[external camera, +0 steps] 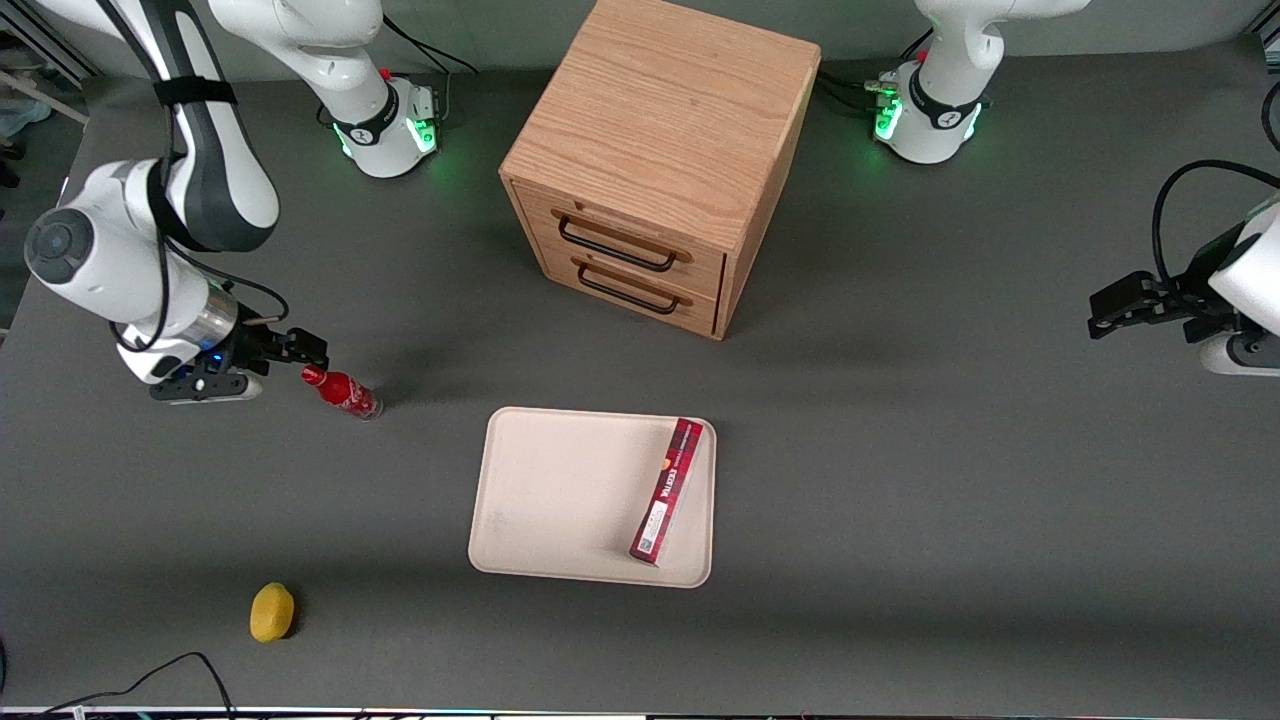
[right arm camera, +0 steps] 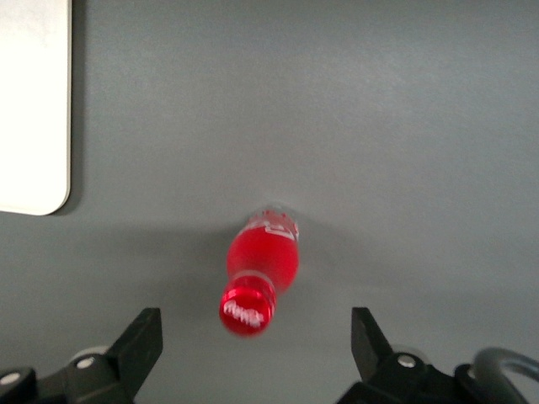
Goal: Place coke bottle on tray
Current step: 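Move the right gripper down over the red Coca-Cola bottle's cap end, then close the right gripper around the bottle's neck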
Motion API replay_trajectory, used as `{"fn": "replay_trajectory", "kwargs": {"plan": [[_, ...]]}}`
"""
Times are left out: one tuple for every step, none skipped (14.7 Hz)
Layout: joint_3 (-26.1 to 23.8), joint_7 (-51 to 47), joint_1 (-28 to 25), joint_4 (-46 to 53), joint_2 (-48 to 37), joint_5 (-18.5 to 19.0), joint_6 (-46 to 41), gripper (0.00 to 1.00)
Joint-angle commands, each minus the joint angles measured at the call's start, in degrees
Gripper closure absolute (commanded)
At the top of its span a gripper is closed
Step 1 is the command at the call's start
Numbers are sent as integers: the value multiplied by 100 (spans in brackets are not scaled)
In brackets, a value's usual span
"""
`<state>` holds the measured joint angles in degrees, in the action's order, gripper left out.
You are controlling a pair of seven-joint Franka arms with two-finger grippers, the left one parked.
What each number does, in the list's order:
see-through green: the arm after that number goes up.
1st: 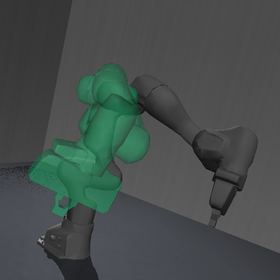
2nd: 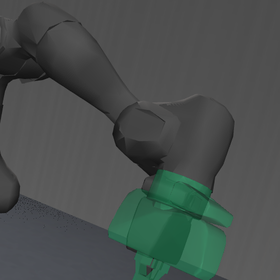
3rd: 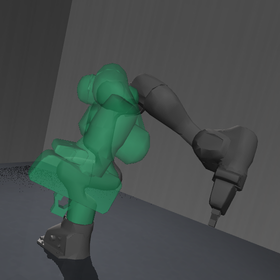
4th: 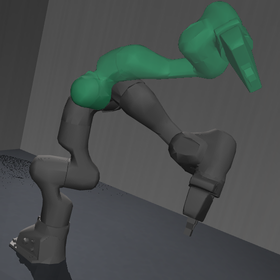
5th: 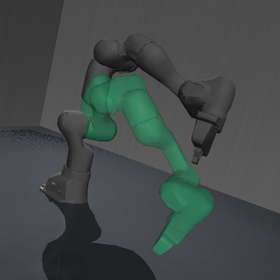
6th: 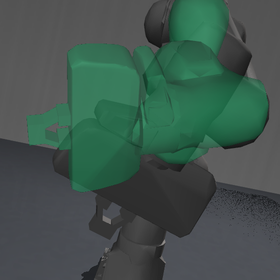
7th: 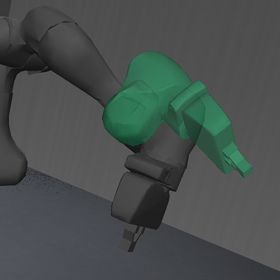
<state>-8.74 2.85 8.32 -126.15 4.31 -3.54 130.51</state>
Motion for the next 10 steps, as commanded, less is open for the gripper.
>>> {"fn": "replay_trajectory", "kwargs": {"plan": [[-40, -38, 3, -24, 140, 64, 220, 2], [-49, -56, 3, -50, 176, 143, 229, 3], [-49, -65, 3, -94, 176, 222, 281, 6], [-49, -65, 3, -129, 176, 231, 334, 10], [-58, -73, 3, -155, 176, 257, 343, 16], [-101, -74, 3, -182, 176, 266, 343, 26], [-119, -74, 3, -217, 159, 266, 343, 38], [-119, -74, 3, -243, 141, 266, 343, 53], [-137, -74, 3, -261, 123, 292, 343, 72], [-172, -82, 3, -287, 97, 458, 317, 97]]}}
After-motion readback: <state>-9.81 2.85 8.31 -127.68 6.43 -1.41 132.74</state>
